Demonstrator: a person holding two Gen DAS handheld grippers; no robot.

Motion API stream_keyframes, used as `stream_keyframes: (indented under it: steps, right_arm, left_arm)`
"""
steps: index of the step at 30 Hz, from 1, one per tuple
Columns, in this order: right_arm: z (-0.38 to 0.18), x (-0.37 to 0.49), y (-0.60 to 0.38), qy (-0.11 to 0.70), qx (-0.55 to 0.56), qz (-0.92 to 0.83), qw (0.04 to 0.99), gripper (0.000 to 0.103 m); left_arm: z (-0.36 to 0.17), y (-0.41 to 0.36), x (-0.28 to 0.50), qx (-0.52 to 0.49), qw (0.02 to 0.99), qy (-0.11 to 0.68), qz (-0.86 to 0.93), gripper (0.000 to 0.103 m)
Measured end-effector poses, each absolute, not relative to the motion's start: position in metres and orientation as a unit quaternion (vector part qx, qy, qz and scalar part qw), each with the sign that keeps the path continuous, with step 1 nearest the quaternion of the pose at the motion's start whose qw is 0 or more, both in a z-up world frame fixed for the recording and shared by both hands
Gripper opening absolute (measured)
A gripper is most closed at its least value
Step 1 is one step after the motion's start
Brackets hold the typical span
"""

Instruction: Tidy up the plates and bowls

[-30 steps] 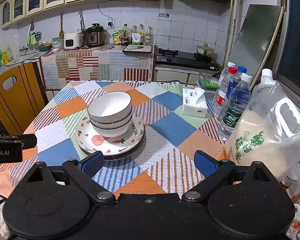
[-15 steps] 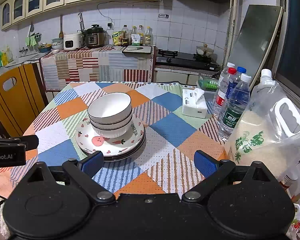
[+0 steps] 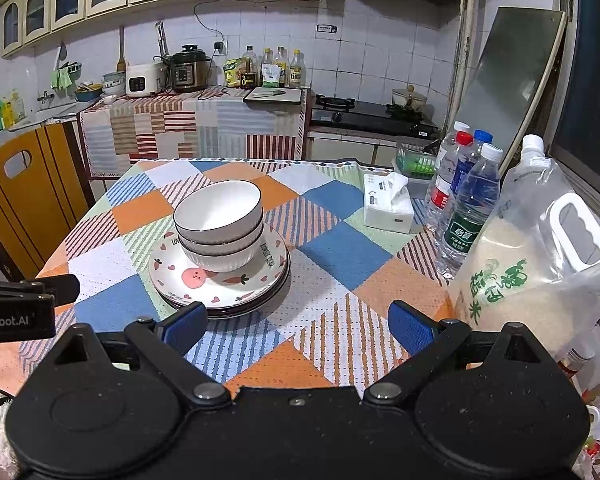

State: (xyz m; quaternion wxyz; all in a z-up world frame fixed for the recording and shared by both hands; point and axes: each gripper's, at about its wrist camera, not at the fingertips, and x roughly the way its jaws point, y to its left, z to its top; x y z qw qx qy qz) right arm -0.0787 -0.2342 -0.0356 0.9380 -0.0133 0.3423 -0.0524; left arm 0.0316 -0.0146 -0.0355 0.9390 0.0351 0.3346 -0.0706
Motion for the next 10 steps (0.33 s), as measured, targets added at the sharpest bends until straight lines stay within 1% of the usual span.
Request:
stream_keyframes:
  steps: [10]
  right_arm:
    - [-0.0373, -0.0790, -0.2347, 0.344, -0.013, -0.053, 0.937, 0.099]
  left_arm:
    - [-0.0352, -0.0126, 0.0308, 0.032, 0.940, 0.333, -0.066, 0.102]
